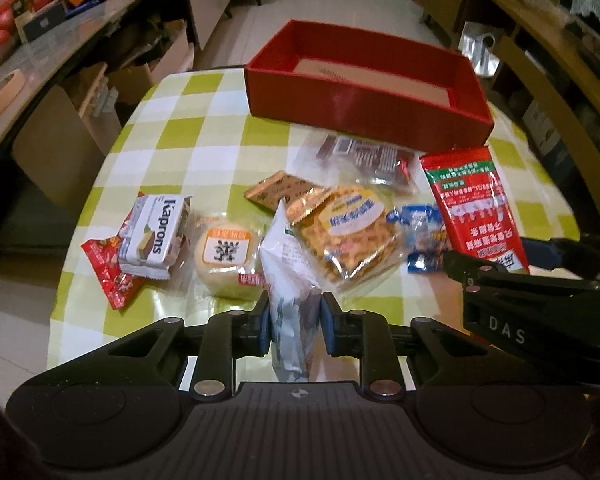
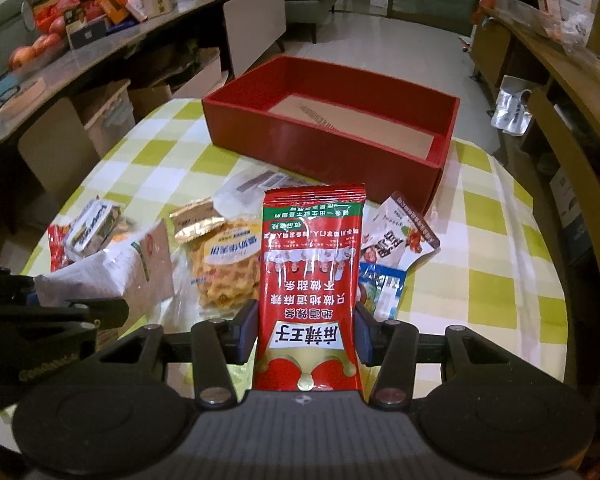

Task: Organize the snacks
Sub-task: 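Carry both packets over the red tray with both grippers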

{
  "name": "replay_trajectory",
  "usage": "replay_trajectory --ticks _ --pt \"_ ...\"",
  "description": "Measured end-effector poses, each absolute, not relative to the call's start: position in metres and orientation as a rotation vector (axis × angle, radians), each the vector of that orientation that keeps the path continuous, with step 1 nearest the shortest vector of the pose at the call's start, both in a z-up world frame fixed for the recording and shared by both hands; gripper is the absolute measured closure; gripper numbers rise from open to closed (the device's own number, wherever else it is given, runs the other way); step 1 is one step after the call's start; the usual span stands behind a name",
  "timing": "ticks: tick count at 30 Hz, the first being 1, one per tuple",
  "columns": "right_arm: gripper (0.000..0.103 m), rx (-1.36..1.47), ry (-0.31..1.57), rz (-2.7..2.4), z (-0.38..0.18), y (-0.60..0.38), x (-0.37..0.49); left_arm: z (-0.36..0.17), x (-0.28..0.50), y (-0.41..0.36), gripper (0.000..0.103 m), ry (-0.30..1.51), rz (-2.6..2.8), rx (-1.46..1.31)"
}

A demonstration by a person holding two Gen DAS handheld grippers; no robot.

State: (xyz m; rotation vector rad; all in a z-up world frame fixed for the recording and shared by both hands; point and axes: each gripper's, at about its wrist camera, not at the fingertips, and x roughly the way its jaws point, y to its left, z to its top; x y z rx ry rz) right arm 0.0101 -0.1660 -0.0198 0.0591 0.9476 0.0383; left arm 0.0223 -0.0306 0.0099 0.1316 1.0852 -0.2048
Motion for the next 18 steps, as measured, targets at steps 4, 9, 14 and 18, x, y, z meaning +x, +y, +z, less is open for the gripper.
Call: replay_trajectory --ticks 4,9,14,18 --pt "0.049 0.08 0.941 0.04 -0.016 -0.17 0.013 0.013 0.03 -0.028 0.073 1.11 -0.242 0.073" --pt "0.049 0.103 0.942 0.036 -0.016 -0.176 0.013 0.012 0.032 -0.027 0.075 1.123 -0.257 0.055" --pt "0.049 0.107 0.952 0.038 -0.018 -0.176 0.012 -0.006 0.032 -0.029 0.07 1.169 -0.265 0.077" --pt "0.049 0.102 0.966 0.046 -0.022 -0.174 0.012 -0.037 0.039 -0.034 0.062 1.258 -0.265 0.098"
